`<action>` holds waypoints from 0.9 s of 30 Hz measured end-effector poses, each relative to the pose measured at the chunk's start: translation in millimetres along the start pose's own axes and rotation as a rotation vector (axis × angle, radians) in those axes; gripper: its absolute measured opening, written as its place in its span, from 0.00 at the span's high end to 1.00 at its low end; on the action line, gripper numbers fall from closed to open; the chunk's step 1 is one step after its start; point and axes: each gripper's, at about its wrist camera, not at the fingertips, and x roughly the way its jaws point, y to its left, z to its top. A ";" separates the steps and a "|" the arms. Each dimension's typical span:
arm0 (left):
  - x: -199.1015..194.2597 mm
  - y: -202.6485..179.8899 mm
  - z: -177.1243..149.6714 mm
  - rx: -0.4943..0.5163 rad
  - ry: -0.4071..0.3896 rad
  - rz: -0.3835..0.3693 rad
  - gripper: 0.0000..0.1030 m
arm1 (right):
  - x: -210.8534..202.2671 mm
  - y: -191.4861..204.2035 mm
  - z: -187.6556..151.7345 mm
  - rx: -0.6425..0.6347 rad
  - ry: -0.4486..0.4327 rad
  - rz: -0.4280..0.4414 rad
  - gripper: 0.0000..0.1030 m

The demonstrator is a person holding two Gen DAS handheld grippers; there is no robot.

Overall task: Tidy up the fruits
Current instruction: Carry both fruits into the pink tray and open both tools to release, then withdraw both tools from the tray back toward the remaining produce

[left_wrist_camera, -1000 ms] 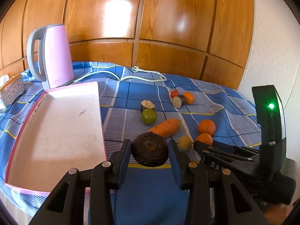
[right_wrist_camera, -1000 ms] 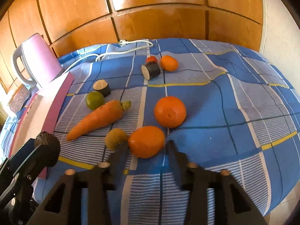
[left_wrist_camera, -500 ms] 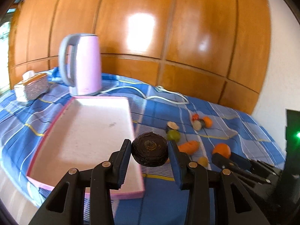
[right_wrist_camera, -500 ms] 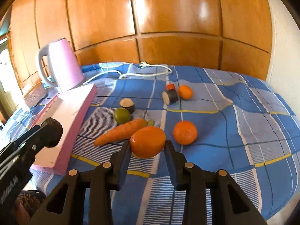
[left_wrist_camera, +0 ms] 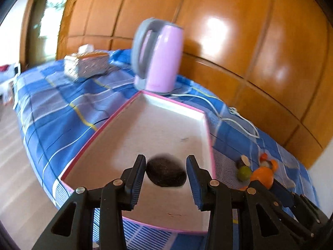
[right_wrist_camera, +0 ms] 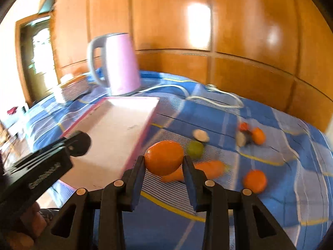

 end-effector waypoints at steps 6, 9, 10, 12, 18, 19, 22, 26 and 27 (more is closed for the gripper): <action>9.5 17.3 5.4 -0.097 0.007 0.068 0.54 | 19.4 21.1 19.9 -0.045 -0.010 0.135 0.64; 10.3 28.2 7.8 -0.165 -0.002 0.085 0.35 | 30.2 27.7 21.4 -0.052 -0.007 0.190 0.63; 10.3 30.2 8.7 -0.176 -0.007 0.089 0.29 | 33.7 26.3 20.3 -0.041 0.002 0.208 0.62; 9.2 29.4 9.0 -0.177 -0.024 0.108 0.27 | 39.9 22.1 14.4 -0.017 0.029 0.244 0.62; 9.5 34.6 11.7 -0.199 -0.033 0.113 0.23 | 45.1 11.3 9.8 0.031 0.069 0.265 0.60; 10.0 39.0 12.8 -0.219 -0.032 0.113 0.23 | 43.5 7.2 9.9 0.053 0.066 0.265 0.60; 12.2 49.2 14.1 -0.268 -0.020 0.116 0.23 | 39.2 -12.1 10.6 0.122 0.053 0.234 0.60; 11.2 47.1 13.7 -0.257 -0.019 0.103 0.23 | 30.0 -43.0 8.1 0.229 0.037 0.143 0.60; 9.8 44.8 13.4 -0.245 -0.024 0.098 0.23 | 25.0 -54.2 6.7 0.269 0.024 0.123 0.60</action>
